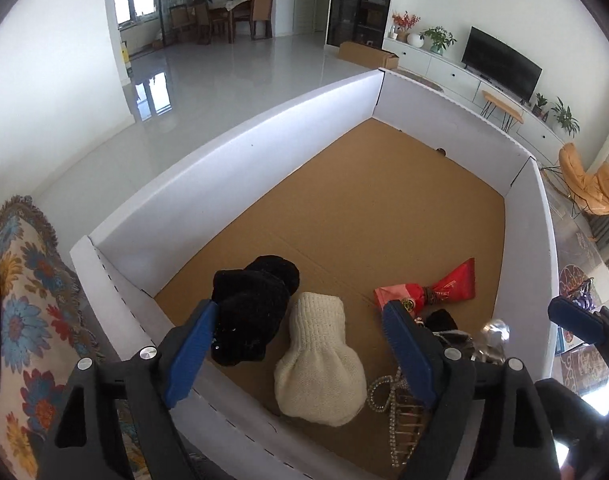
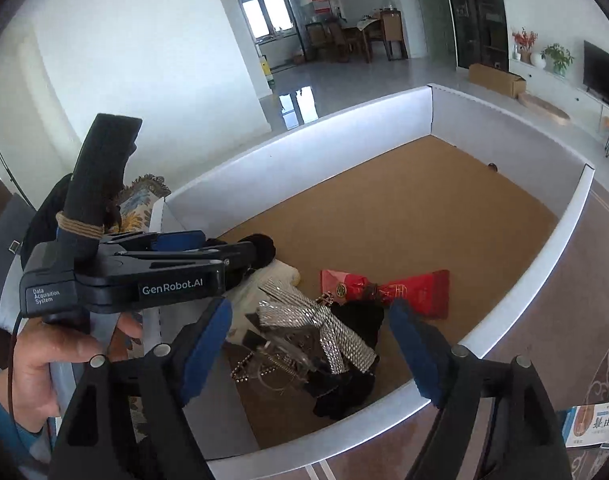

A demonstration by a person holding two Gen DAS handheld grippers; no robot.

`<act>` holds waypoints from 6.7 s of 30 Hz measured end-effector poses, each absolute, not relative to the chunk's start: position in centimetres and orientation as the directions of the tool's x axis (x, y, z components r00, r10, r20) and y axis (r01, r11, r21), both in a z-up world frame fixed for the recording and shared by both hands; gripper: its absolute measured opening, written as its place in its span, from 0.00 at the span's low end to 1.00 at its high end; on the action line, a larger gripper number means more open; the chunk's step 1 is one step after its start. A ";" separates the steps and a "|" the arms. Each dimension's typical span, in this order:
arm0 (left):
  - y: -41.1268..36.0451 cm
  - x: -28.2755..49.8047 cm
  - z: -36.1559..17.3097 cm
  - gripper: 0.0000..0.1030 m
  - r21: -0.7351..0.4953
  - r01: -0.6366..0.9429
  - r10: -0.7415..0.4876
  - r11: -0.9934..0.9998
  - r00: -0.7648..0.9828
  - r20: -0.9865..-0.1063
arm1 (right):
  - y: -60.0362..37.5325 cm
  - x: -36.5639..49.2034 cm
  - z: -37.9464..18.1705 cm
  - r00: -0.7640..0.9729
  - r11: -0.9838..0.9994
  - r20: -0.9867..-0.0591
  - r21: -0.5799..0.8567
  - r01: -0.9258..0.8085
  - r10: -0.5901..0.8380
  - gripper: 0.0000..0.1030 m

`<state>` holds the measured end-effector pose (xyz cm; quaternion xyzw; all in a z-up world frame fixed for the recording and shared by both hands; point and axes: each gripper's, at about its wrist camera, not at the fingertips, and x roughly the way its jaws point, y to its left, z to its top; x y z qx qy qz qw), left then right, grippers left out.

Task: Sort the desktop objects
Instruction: 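Carry the hair tie and bow clip over the white bin and release both, then return both open tools to the table objects, then grasp the blue-white ointment box with the left tool, then lift the ointment box with the left tool while the right tool grasps the black soap box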

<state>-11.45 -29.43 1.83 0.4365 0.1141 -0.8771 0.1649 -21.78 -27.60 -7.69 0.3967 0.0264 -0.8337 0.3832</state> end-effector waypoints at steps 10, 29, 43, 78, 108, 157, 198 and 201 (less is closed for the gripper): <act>-16.6 -7.4 6.2 0.83 -0.194 0.048 0.092 -0.980 -0.751 -0.654 | -7.0 -13.5 -11.0 -0.694 -0.911 -0.624 0.072 0.406 -0.359 1.00; 5.9 -11.8 -6.3 0.86 0.012 -0.216 0.106 -0.976 -0.524 -0.845 | 8.8 -8.8 -17.9 -0.583 -0.999 -0.812 -0.004 0.051 -0.027 1.00; 6.2 -11.9 -7.2 1.00 0.009 -0.198 0.105 -0.980 -0.558 -0.823 | 8.6 -8.7 -17.8 -0.582 -0.999 -0.813 -0.007 0.052 -0.025 1.00; 6.3 -12.3 -7.2 1.00 0.009 -0.193 0.102 -0.981 -0.561 -0.822 | 8.7 -8.7 -17.8 -0.582 -0.999 -0.813 -0.007 0.053 -0.026 1.00; 6.3 -12.3 -7.4 1.00 0.009 -0.191 0.102 -0.982 -0.562 -0.821 | 8.7 -8.7 -17.8 -0.581 -0.999 -0.813 -0.006 0.054 -0.026 1.00; 2.8 -22.1 -6.1 0.64 0.069 -0.067 -0.026 -0.995 -0.510 -0.860 | 8.8 -8.7 -17.8 -0.581 -0.998 -0.813 -0.006 0.057 -0.028 1.00; 0.3 -20.1 -8.5 0.98 0.010 -0.019 0.003 -1.000 -0.585 -0.811 | 1.2 -29.3 -17.0 -0.277 -0.792 -0.941 -0.017 0.610 -0.194 0.89; 0.4 -20.1 -8.5 0.98 0.010 -0.018 0.002 -1.000 -0.585 -0.811 | 2.0 -27.3 -17.0 -0.286 -0.870 -0.937 0.036 0.492 -0.201 0.87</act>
